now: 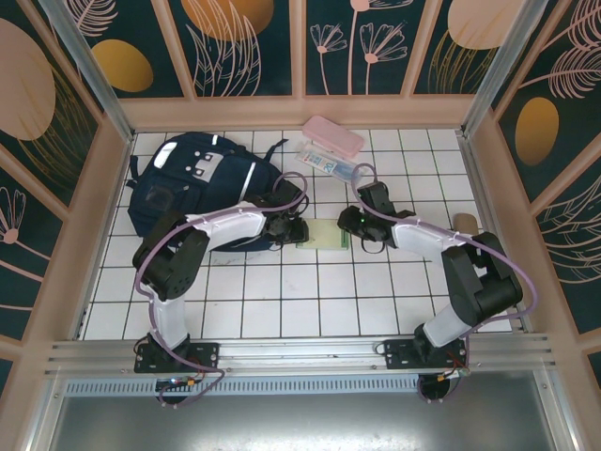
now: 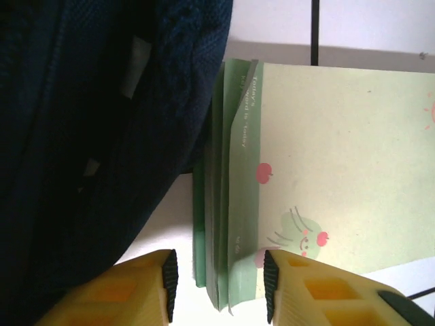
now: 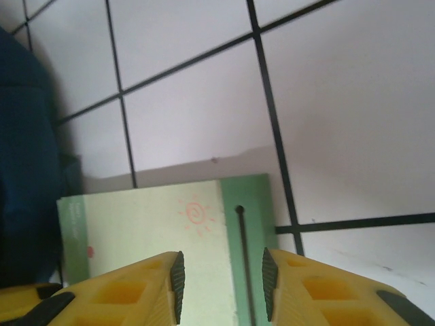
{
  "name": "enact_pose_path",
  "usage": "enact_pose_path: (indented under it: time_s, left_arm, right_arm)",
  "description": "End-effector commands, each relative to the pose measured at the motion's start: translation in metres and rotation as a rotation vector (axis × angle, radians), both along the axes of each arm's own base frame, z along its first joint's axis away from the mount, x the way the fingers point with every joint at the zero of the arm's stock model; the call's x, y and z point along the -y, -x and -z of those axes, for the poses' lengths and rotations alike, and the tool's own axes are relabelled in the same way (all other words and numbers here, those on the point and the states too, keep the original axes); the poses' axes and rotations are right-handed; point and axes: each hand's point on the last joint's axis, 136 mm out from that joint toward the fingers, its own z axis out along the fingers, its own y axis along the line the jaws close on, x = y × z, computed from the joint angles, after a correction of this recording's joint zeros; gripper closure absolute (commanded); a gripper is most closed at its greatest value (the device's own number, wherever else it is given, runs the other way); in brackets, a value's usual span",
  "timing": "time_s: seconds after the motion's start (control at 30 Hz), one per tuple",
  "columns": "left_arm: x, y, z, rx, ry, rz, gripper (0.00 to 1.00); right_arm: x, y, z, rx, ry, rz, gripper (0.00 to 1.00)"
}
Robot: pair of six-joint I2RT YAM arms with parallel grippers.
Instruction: Pack books, pencil case, and school supplies into a backpack
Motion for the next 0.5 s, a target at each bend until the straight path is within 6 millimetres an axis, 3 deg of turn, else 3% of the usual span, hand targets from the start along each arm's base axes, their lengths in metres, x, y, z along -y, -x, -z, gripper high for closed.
enact_pose_path:
  time_s: [0.0, 0.27, 0.47]
  left_arm:
    - [-0.005, -0.008, 0.014, 0.019, -0.053, 0.017, 0.64]
    - [-0.003, -0.004, 0.031, 0.001, -0.034, 0.031, 0.81]
    - [-0.004, 0.006, 0.042, -0.029, -0.010, 0.043, 0.87]
  right_arm:
    - [-0.001, 0.008, 0.014, -0.024, -0.005, -0.054, 0.62]
    - [0.000, 0.020, 0.042, -0.093, -0.050, -0.090, 0.60]
    - [-0.019, 0.029, 0.053, -0.134, -0.177, -0.167, 0.59]
